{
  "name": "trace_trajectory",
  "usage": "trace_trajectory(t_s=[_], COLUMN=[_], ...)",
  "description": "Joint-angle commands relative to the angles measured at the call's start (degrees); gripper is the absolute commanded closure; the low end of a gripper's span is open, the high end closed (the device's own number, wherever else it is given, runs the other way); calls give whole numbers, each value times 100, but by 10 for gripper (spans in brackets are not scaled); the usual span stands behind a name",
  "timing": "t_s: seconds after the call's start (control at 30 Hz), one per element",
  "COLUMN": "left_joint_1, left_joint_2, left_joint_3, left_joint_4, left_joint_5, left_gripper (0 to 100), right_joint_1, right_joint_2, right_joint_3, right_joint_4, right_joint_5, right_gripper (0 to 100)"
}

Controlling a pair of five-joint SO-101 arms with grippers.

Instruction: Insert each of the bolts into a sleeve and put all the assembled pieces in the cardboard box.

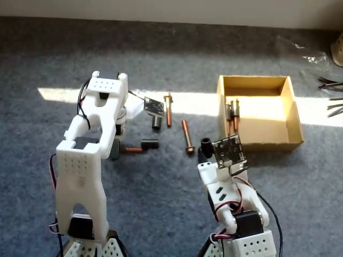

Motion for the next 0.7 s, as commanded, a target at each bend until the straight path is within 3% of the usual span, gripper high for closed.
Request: trace_trajectory(t_s=[0.0, 0.43, 0.53, 0.67], left_joint_1=[-66, -31, -31, -22], left_joint_2=[-101, -92, -92, -92], left_joint_3=[-312, -1613, -1807, -1868], left_joint_4=[105, 114, 114, 114], left_joint_5=[-1055, 1354, 2479, 4993], left_gripper=[839, 839, 839, 840], right_joint_1=[48, 40, 40, 40], right_joint_2=[-57, -57, -57, -57], right_joint_3=[-57, -40, -40, -31], right_joint_4=[-171, -171, -171, -171], right_joint_5=[79, 79, 79, 79], right_gripper=[995, 995, 995, 995])
